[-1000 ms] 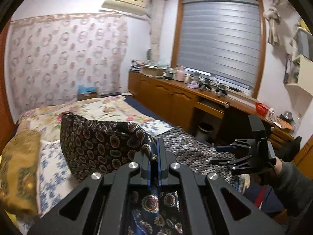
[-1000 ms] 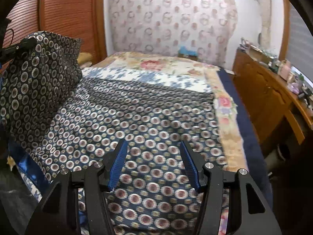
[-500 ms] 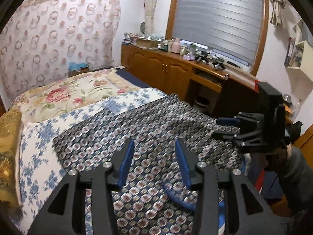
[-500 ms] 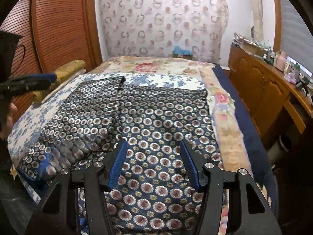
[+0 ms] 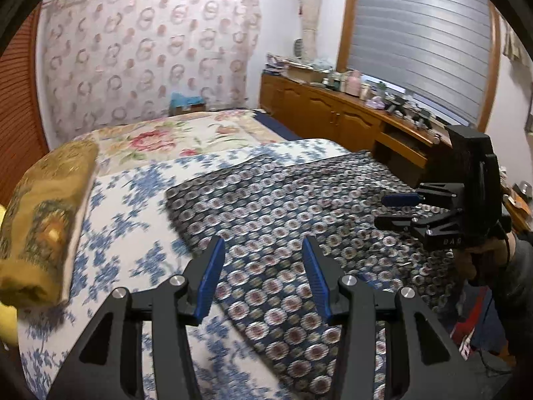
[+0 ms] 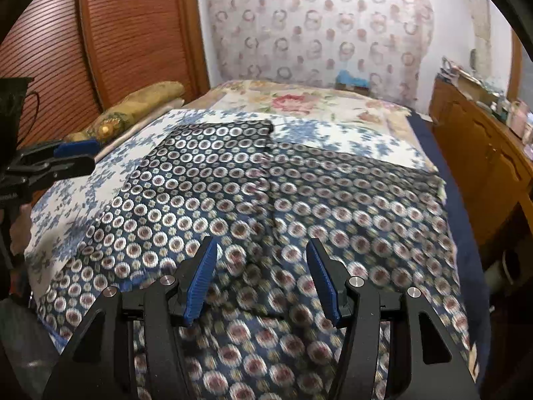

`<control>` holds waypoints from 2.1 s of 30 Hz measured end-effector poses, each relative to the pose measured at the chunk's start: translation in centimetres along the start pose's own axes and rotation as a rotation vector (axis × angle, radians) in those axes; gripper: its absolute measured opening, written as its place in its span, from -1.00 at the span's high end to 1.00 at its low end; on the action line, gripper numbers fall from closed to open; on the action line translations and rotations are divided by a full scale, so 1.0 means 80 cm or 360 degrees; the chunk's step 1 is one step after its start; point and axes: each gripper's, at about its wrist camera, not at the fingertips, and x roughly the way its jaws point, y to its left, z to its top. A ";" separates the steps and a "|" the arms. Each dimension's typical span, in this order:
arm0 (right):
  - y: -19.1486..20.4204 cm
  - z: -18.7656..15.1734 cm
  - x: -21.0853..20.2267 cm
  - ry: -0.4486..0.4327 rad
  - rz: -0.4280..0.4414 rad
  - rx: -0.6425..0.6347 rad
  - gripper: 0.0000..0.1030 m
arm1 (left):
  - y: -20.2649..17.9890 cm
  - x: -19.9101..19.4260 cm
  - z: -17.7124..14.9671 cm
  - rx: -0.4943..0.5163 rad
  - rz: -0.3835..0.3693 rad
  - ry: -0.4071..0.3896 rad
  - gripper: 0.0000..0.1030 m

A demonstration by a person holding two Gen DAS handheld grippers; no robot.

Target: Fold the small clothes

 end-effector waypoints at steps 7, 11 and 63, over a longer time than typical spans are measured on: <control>-0.001 0.016 0.051 0.0134 0.0016 -0.0028 -0.11 | 0.024 -0.002 -0.016 -0.0042 0.0082 -0.0014 0.09; -0.002 0.015 0.068 0.0192 0.0043 -0.0028 -0.11 | 0.030 -0.001 -0.022 -0.0061 0.0096 -0.0010 0.09; -0.118 -0.066 -0.087 -0.0019 -0.0411 0.0152 0.96 | -0.040 0.086 0.010 0.0102 -0.0030 0.0160 0.09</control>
